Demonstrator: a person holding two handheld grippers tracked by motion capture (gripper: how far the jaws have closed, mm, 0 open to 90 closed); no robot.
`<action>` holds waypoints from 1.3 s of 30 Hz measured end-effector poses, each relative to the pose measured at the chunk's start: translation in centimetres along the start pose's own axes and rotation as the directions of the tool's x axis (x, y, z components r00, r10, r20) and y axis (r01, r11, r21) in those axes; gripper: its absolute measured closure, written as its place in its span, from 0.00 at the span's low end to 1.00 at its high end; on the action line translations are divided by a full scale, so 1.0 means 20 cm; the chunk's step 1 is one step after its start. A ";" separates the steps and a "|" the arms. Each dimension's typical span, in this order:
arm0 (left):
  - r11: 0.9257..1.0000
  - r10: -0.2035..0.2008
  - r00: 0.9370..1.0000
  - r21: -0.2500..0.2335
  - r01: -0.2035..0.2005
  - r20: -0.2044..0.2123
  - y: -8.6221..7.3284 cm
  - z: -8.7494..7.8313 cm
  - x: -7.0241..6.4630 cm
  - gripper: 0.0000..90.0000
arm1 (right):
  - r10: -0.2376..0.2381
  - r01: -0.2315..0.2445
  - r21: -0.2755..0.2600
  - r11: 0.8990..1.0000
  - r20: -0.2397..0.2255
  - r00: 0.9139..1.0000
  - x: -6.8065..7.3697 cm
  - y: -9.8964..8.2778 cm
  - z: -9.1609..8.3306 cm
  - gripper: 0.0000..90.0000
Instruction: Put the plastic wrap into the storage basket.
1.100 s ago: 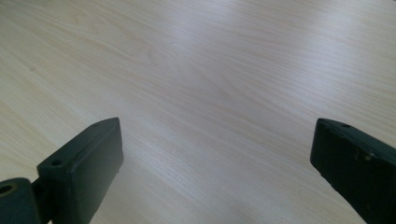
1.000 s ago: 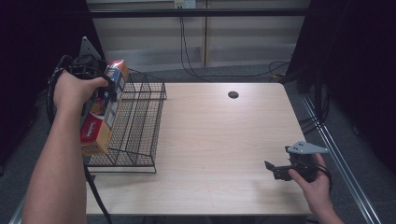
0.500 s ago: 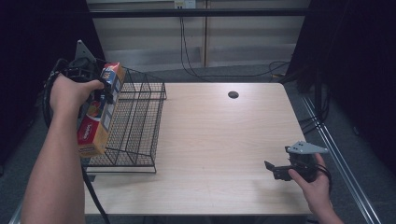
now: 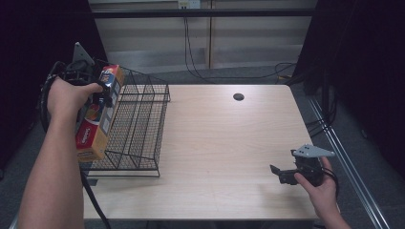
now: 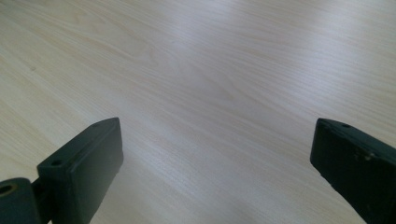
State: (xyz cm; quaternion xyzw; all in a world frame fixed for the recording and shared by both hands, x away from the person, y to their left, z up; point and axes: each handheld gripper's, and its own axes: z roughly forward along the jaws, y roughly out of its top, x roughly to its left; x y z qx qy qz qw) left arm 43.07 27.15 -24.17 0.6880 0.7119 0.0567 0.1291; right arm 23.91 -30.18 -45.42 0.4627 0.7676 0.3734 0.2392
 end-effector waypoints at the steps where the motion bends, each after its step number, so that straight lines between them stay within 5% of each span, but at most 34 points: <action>1: 1.000 0.000 1.000 0.000 0.000 0.000 0.00 0.00 0.00 0.49 | 0.000 0.000 0.000 1.000 -0.001 1.000 0.00 0.00 0.00 0.03; 12: 1.000 0.003 1.000 0.009 -0.003 -0.021 -0.01 0.05 0.06 0.49 | 0.001 -0.001 0.002 1.000 0.000 1.000 0.01 0.00 0.00 0.03; 22: 0.999 -0.041 0.999 0.015 0.042 -0.029 -0.01 0.11 0.08 0.48 | 0.004 -0.004 0.000 1.000 0.003 1.000 0.00 0.00 0.00 0.03; 39: 0.999 -0.032 0.999 0.021 0.032 -0.029 0.01 0.16 0.10 0.48 | 0.004 -0.004 0.002 1.000 0.004 1.000 0.01 -0.01 0.00 0.03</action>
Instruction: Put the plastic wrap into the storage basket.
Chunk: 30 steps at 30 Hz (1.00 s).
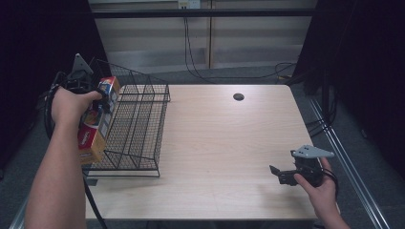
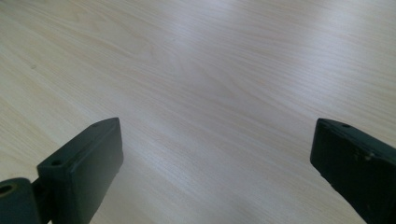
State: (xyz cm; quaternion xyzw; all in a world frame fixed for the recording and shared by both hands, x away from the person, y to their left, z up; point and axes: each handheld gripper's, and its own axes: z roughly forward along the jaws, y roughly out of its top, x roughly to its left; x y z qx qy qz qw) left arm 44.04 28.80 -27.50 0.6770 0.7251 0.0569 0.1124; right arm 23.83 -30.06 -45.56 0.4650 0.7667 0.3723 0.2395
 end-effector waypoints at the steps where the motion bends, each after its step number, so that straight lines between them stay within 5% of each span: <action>1: 1.000 -0.018 1.000 -0.003 0.018 0.005 0.00 0.01 0.00 0.47 | -0.002 0.002 0.000 1.000 0.001 1.000 0.00 0.00 0.00 0.03; 22: 0.999 -0.052 0.998 0.011 0.053 -0.021 0.01 0.09 0.04 0.46 | -0.006 0.006 0.006 1.000 -0.002 1.000 0.01 0.00 0.01 0.03; 25: 0.995 -0.077 0.996 -0.063 0.080 0.046 0.01 0.02 0.07 0.46 | -0.008 0.008 0.011 1.000 -0.006 1.000 0.01 0.00 0.01 0.03; 30: 0.995 -0.067 0.996 -0.064 0.070 0.057 -0.01 -0.01 0.05 0.43 | -0.006 0.006 0.012 1.000 -0.010 1.000 0.01 0.00 0.02 0.03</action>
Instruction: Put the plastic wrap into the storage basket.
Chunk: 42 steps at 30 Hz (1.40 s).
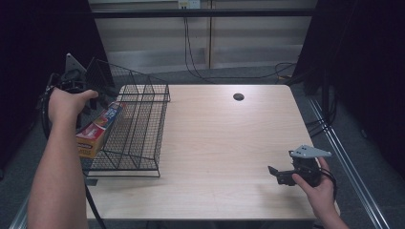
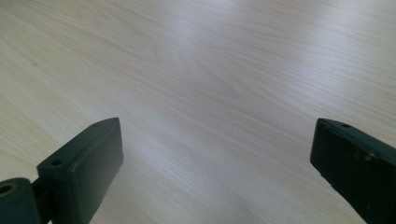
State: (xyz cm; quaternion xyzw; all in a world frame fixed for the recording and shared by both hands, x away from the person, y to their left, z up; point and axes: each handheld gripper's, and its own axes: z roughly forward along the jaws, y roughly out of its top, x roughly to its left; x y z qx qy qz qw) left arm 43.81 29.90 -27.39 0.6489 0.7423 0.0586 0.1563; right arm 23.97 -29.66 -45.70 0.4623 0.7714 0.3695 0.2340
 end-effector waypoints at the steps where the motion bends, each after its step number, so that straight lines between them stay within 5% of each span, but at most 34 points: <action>1: 1.000 0.000 1.000 -0.005 0.000 0.000 0.00 0.00 0.00 0.43 | -0.003 0.003 -0.003 1.000 0.004 1.000 0.00 0.00 0.00 0.03; 16: 0.999 0.043 0.997 -0.032 -0.041 0.058 -0.02 -0.03 -0.12 0.29 | -0.001 0.001 -0.004 1.000 0.012 1.000 0.00 0.00 -0.01 0.03; 42: 0.989 0.145 0.976 -0.051 -0.138 0.162 -0.08 -0.01 -0.37 0.19 | -0.008 0.008 -0.007 1.000 0.000 1.000 0.00 0.00 -0.02 0.03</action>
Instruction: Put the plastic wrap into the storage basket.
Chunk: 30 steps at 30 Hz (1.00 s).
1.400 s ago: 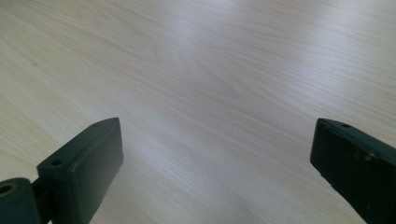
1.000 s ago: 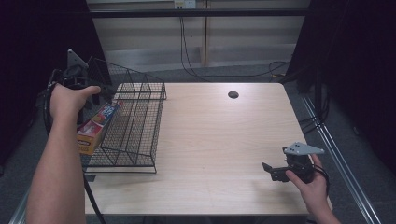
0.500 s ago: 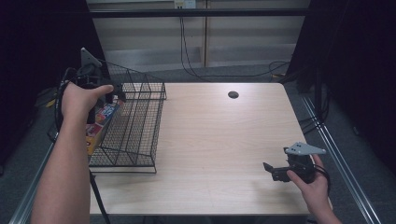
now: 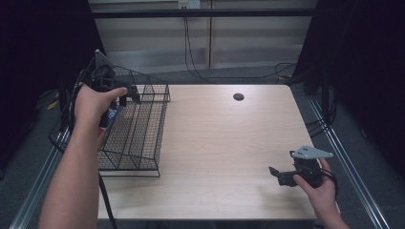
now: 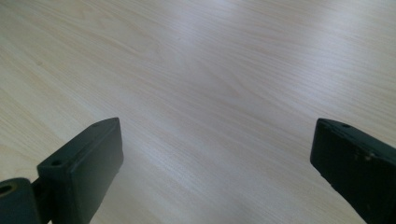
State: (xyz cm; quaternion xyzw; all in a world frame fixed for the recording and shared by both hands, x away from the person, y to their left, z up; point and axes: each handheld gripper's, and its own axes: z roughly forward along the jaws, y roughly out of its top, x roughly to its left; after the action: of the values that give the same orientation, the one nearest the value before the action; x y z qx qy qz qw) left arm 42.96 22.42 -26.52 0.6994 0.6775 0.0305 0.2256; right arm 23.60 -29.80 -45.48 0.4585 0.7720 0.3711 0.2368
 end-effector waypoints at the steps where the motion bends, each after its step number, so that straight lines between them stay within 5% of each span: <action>1: 1.000 0.009 1.000 -0.004 -0.009 0.007 0.00 0.00 -0.02 0.19 | -0.002 0.002 -0.001 1.000 0.001 1.000 0.00 0.00 0.00 0.03; 12: 0.996 0.086 0.995 -0.004 -0.086 0.043 -0.03 0.05 -0.16 0.15 | -0.002 0.002 -0.002 1.000 -0.004 1.000 0.00 0.00 0.00 0.03; 23: 0.993 0.121 0.989 -0.005 -0.121 0.087 -0.07 0.12 -0.25 0.14 | -0.005 0.005 -0.004 1.000 0.002 1.000 0.00 0.00 0.00 0.03; 30: 0.986 0.167 0.979 -0.007 -0.167 0.116 -0.10 0.18 -0.32 0.14 | -0.006 0.006 -0.004 1.000 -0.001 1.000 0.01 0.00 0.00 0.03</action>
State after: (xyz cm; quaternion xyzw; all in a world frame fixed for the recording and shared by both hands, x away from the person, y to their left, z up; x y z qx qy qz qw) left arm 41.72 15.34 -28.76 0.7548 0.6022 0.0077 0.2600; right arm 23.54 -29.71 -45.35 0.4556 0.7728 0.3721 0.2383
